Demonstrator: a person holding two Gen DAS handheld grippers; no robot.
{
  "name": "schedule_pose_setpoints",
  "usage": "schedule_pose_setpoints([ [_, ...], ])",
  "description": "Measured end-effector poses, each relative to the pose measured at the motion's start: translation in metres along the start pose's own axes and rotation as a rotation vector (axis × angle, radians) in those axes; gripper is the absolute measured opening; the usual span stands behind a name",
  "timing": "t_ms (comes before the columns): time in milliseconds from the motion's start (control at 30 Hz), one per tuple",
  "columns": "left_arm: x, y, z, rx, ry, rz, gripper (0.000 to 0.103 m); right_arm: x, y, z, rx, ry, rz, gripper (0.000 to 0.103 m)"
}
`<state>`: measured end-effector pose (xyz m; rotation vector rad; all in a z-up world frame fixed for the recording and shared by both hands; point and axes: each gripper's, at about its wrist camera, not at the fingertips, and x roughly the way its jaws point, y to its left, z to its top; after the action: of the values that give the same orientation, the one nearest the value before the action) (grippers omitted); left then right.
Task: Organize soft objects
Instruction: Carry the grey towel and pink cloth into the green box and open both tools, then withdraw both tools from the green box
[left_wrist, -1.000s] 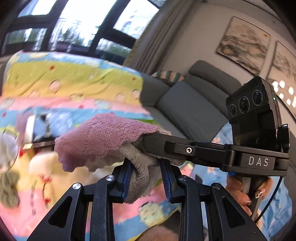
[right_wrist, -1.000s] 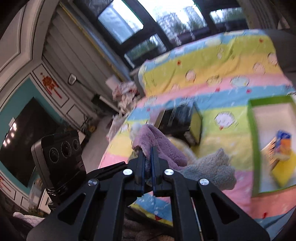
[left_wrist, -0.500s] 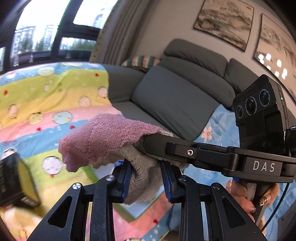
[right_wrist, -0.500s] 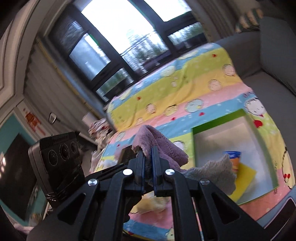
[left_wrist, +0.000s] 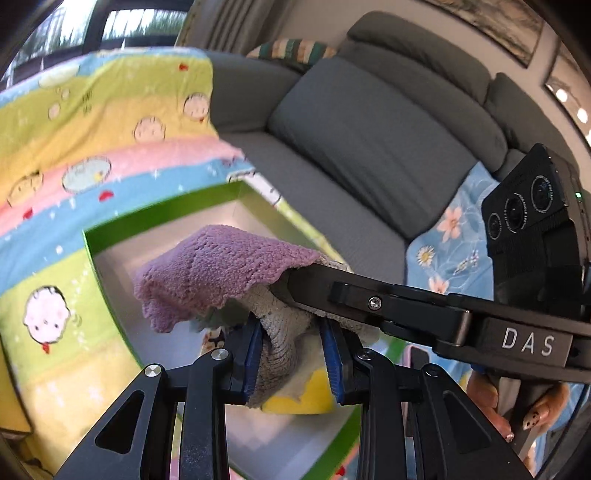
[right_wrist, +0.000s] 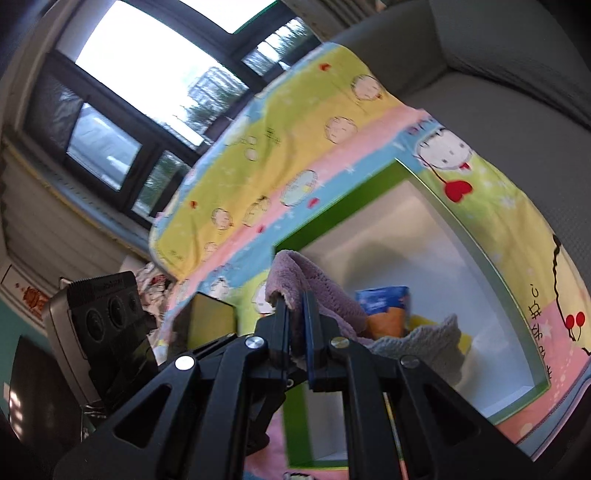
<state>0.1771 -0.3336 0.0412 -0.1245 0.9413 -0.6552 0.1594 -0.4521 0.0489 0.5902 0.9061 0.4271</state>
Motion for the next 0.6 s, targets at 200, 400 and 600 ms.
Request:
schedule_pose_setpoints([
  [200,0.015,0.008,-0.006,-0.021,0.037,0.047,0.030,0.015,-0.020,-0.002,0.060,0.017,-0.066,0.008],
  [400,-0.007,0.008,-0.008,-0.021,0.018,0.061,0.037,-0.002,-0.015,-0.006,0.058,-0.025,-0.164,0.053],
  [600,-0.064,0.007,-0.024,-0.026,-0.060,0.109,0.064,-0.042,0.021,-0.015,0.003,-0.119,-0.209,0.090],
])
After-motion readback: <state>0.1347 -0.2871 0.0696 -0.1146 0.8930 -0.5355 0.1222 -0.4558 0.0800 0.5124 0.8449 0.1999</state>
